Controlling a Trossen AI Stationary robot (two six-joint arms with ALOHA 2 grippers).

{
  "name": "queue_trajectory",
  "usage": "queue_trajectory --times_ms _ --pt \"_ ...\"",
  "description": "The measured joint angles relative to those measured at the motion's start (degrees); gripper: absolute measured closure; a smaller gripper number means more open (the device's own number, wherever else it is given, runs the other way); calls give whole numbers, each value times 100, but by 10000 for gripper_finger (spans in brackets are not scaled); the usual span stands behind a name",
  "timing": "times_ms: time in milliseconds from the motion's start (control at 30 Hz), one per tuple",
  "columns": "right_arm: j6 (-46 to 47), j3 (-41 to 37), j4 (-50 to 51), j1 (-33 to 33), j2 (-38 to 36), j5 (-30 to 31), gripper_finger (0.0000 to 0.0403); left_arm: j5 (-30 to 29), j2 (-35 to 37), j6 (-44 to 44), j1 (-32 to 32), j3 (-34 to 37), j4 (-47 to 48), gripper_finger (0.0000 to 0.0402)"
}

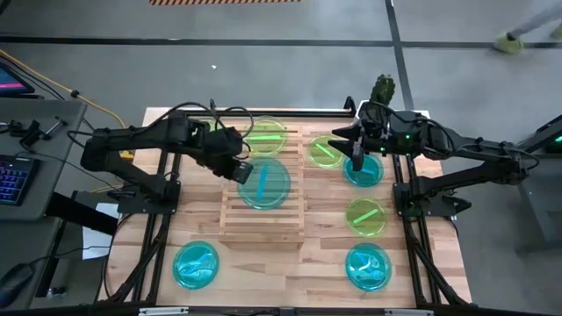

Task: Place and stack plates onto a shelf
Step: Put the top left blue plate on the shelf

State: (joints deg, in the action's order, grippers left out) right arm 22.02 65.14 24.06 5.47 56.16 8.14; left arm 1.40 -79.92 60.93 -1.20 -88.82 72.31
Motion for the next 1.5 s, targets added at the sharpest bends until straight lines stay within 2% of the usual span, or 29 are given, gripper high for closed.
queue_trajectory --times_ms 200,367,633,833,1100,1233,1500 --pt "-63 0 17 -1 0 2 210 685 4 -219 -348 472 -182 401" --pt "-136 0 18 -1 0 6 210 863 3 -459 -635 755 -362 401" --pt "-153 0 17 -2 0 44 210 882 -2 -662 -916 1084 -503 401" --pt "-151 0 17 -2 0 63 210 654 -48 -910 -1023 1093 -614 401" --pt "-136 0 13 -1 0 63 210 714 -42 -1022 -1053 1091 -622 400" --pt "-114 0 10 -2 0 62 210 745 -42 -1114 -1053 1091 -613 380" --pt "20 0 -13 -1 0 61 210 915 -42 -1364 -1148 1091 -611 312"
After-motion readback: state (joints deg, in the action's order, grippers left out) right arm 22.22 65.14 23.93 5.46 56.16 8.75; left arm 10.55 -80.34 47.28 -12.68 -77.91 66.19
